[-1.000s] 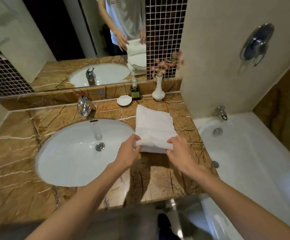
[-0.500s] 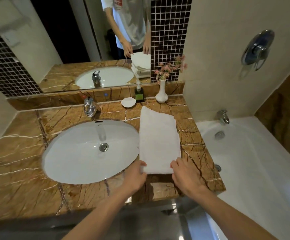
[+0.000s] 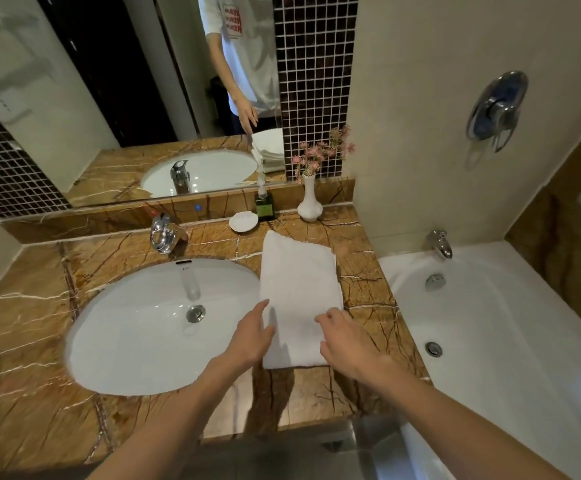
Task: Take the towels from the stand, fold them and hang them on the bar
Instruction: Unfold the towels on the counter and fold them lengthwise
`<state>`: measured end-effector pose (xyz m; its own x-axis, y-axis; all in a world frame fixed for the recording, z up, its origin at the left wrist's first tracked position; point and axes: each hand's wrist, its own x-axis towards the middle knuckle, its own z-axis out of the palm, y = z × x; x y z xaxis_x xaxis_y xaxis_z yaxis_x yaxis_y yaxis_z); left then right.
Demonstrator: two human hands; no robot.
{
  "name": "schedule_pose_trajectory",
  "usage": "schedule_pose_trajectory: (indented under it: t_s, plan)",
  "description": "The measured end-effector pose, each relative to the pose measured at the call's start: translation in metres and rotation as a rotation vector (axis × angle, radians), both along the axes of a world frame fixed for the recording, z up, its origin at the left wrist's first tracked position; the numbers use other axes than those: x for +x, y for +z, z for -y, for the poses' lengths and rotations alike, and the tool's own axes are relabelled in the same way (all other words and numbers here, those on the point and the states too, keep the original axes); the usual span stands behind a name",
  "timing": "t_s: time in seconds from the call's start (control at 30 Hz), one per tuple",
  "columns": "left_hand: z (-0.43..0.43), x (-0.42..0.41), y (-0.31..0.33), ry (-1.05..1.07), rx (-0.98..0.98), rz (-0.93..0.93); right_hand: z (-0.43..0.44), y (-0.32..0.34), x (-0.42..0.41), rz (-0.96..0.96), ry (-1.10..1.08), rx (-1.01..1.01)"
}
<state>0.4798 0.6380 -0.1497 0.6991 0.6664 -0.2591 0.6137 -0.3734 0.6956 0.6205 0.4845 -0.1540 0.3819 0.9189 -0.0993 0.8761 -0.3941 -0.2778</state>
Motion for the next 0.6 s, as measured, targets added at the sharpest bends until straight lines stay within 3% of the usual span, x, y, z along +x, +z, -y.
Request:
schedule_pose_trajectory:
  t_s: [0.37, 0.6]
  plan:
    - [-0.071, 0.067, 0.017, -0.072, 0.139, -0.012, -0.056, 0.018, 0.059, -0.113, -0.127, -0.072]
    - [-0.116, 0.113, 0.01, -0.058, 0.058, -0.014, -0.099, 0.011, 0.092, -0.127, -0.163, -0.127]
